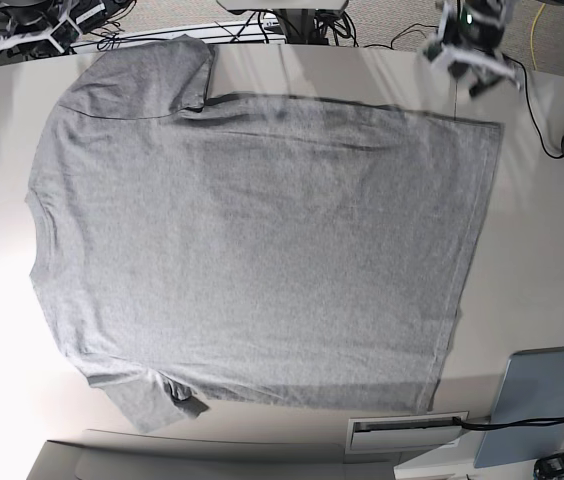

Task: Fold the T-shirt properly
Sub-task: 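Move both grippers down toward the shirt's shoulder corners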

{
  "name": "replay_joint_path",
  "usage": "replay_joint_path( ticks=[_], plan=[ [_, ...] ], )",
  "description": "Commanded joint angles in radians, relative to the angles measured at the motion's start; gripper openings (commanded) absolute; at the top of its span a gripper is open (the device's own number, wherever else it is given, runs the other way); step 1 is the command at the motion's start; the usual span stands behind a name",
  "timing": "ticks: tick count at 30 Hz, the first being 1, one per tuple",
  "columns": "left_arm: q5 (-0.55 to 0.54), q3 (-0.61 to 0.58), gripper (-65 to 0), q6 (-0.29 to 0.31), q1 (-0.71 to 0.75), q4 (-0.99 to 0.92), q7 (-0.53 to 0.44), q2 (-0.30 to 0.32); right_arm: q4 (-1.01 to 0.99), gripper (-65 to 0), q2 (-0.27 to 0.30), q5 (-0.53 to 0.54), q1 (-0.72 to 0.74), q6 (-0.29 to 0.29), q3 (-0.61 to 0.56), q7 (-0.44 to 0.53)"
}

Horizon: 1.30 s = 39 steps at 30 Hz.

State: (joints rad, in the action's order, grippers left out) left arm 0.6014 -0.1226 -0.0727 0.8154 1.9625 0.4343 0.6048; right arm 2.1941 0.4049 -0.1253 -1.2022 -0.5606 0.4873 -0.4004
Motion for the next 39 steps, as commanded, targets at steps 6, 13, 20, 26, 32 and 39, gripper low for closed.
replay_joint_path(
  ticks=[6,13,20,26,32,39],
  plan=[
    [-0.043,0.003,-34.9,0.174,-0.155,-0.01,0.01,0.068,0.021,-48.8,0.005,-0.055,0.009,0.004,0.01,-0.018],
    [-0.131,0.003,-34.9,0.331,-0.233,-0.055,0.055,0.178,0.021,-37.8,0.005,-0.085,0.008,0.004,0.01,-0.016],
    [-0.134,0.003,-35.0,0.39,-0.234,-0.105,-0.031,0.21,0.021,-37.1,0.005,-0.09,0.026,0.004,0.01,-0.008],
    [-0.135,0.003,-35.0,0.388,-0.278,-0.2,-0.066,0.209,0.021,-37.1,0.005,-0.15,0.077,0.004,0.01,-0.003],
    [-0.134,0.002,-35.0,0.415,-0.324,-0.296,-0.149,0.198,0.021,-37.1,0.006,-0.161,0.106,0.003,0.01,0.012],
    [-0.126,0.002,-39.4,0.457,-0.331,-0.313,-0.203,0.185,0.021,-37.1,0.006,-0.252,0.108,0.003,0.01,0.043]
  ],
)
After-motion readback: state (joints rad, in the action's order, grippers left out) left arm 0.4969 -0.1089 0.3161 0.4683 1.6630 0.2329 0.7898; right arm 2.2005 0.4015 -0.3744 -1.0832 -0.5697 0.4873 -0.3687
